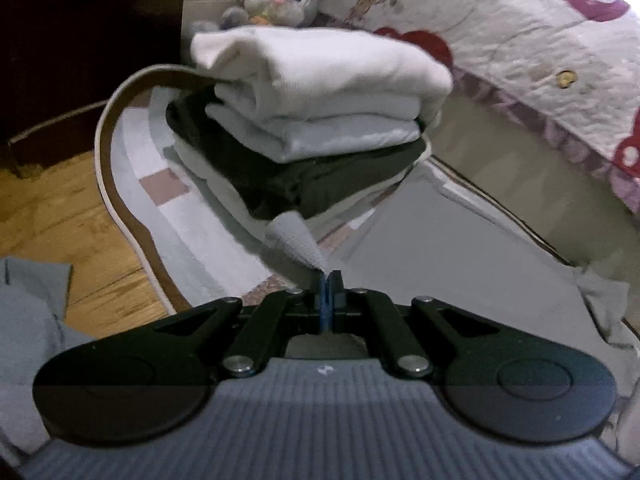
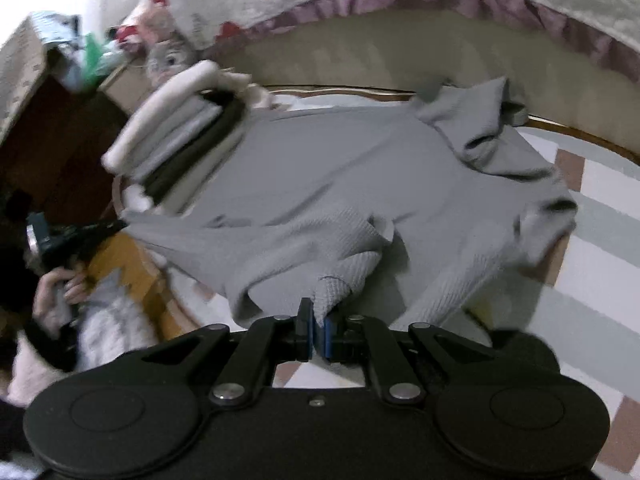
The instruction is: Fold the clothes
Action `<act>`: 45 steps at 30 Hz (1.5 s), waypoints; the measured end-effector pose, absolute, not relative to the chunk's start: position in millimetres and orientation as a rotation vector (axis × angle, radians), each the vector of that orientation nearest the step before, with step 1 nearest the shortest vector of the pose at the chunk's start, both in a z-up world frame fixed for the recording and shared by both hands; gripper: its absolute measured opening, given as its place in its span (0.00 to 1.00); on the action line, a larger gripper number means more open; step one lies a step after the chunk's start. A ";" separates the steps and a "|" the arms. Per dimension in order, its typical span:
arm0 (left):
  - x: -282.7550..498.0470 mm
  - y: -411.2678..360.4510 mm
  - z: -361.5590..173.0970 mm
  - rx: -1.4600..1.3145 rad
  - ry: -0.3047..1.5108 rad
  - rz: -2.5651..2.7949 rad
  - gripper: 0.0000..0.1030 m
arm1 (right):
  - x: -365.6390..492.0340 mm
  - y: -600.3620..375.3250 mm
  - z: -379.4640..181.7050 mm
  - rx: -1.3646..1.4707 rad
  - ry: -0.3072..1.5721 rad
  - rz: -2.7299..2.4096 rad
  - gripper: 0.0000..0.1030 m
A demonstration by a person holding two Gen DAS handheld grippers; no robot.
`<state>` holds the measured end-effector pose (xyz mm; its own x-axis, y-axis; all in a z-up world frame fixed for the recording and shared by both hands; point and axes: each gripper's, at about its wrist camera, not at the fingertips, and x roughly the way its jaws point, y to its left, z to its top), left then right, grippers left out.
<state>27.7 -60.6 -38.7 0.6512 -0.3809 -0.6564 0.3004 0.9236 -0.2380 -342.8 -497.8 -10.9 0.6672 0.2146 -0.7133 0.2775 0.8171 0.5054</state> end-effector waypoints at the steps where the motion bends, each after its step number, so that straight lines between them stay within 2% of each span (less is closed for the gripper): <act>1: 23.4 -55.5 -34.8 -0.117 0.766 -0.400 0.01 | -346.8 -496.3 -8.6 0.663 0.878 -0.032 0.07; 14: -29.1 5.6 10.2 -0.042 0.708 -0.402 0.01 | -385.2 -449.1 9.1 0.676 1.085 0.054 0.07; 20: -1.6 7.1 -15.2 -0.042 0.858 -0.338 0.01 | -380.5 -432.7 -6.2 0.564 1.167 0.068 0.07; 24: 17.4 -13.0 -31.8 -0.052 0.933 -0.335 0.01 | -361.2 -446.2 -31.5 0.595 1.156 0.049 0.07; 28: 30.4 -45.7 -35.2 -0.019 0.927 -0.338 0.01 | -342.5 -454.9 -53.1 0.527 1.204 -0.018 0.07; 35: 73.4 -150.8 -53.0 0.110 0.880 -0.338 0.01 | -314.6 -509.5 -66.1 0.483 1.024 -0.302 0.08; 39: 92.0 -206.0 -94.7 0.162 0.893 -0.333 0.01 | -293.3 -540.7 -119.6 0.622 1.131 -0.265 0.14; 41: 92.8 -213.2 -109.9 0.137 0.875 -0.354 0.01 | -295.8 -552.6 -132.3 0.690 1.142 -0.286 0.31; 43: 94.0 -213.6 -116.1 0.132 0.862 -0.347 0.01 | -311.9 -561.6 -122.1 0.722 1.049 -0.278 0.37; 45: 100.7 -207.5 -114.3 0.086 0.871 -0.335 0.01 | -337.6 -576.5 -109.1 0.852 0.870 -0.260 0.48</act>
